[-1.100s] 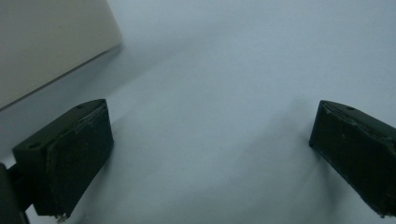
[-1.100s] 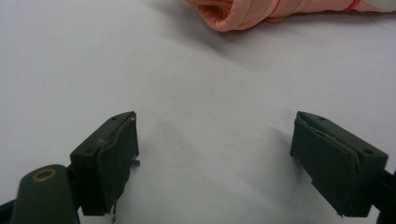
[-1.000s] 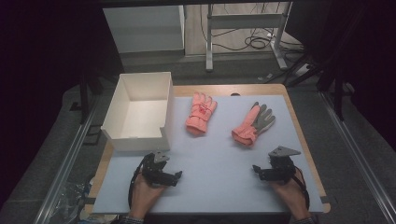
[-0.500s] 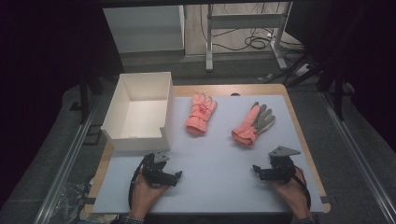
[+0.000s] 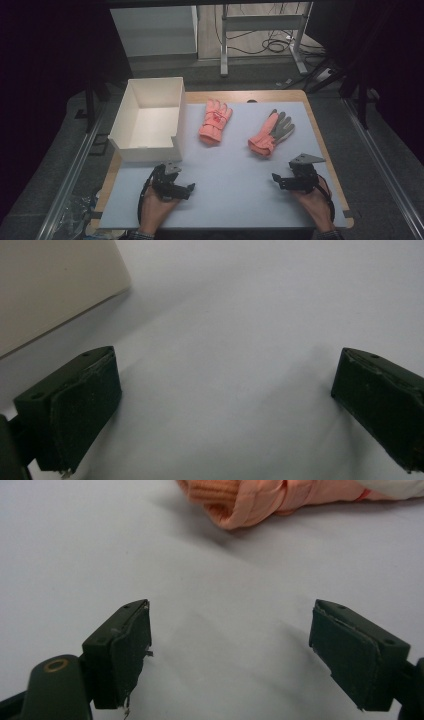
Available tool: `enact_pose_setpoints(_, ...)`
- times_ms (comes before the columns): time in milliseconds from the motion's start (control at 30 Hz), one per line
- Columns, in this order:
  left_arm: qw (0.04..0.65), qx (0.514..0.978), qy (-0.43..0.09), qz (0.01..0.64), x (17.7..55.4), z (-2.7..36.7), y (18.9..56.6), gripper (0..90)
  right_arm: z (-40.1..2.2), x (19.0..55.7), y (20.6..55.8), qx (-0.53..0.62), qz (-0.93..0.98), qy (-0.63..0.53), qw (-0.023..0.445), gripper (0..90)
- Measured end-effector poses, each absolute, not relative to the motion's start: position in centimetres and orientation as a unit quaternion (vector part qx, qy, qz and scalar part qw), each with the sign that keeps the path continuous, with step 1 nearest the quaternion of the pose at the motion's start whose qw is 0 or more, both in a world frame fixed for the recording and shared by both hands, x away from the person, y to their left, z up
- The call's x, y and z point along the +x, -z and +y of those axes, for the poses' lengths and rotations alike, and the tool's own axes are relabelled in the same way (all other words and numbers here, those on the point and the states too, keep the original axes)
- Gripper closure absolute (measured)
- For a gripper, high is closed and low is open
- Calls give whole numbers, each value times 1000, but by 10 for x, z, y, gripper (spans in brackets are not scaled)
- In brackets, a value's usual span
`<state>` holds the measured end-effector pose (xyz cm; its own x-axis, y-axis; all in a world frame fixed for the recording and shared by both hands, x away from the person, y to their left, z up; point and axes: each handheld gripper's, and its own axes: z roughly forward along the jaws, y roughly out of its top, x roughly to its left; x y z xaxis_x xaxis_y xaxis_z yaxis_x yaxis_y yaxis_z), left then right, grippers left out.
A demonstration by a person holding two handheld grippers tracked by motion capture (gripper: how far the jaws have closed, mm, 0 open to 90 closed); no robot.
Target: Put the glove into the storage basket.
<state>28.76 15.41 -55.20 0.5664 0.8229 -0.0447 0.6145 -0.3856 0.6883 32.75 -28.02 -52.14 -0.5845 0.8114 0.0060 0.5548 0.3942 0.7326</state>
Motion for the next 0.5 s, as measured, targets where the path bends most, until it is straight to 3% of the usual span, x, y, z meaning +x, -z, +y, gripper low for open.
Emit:
enact_pose_setpoints(367,338,818,-154,439,288,154,552,0,-279,344,505,419,810,-365,187,175)
enact_pose_setpoints(500,338,818,-155,439,287,154,552,0,-277,356,498,419,812,-363,184,219)
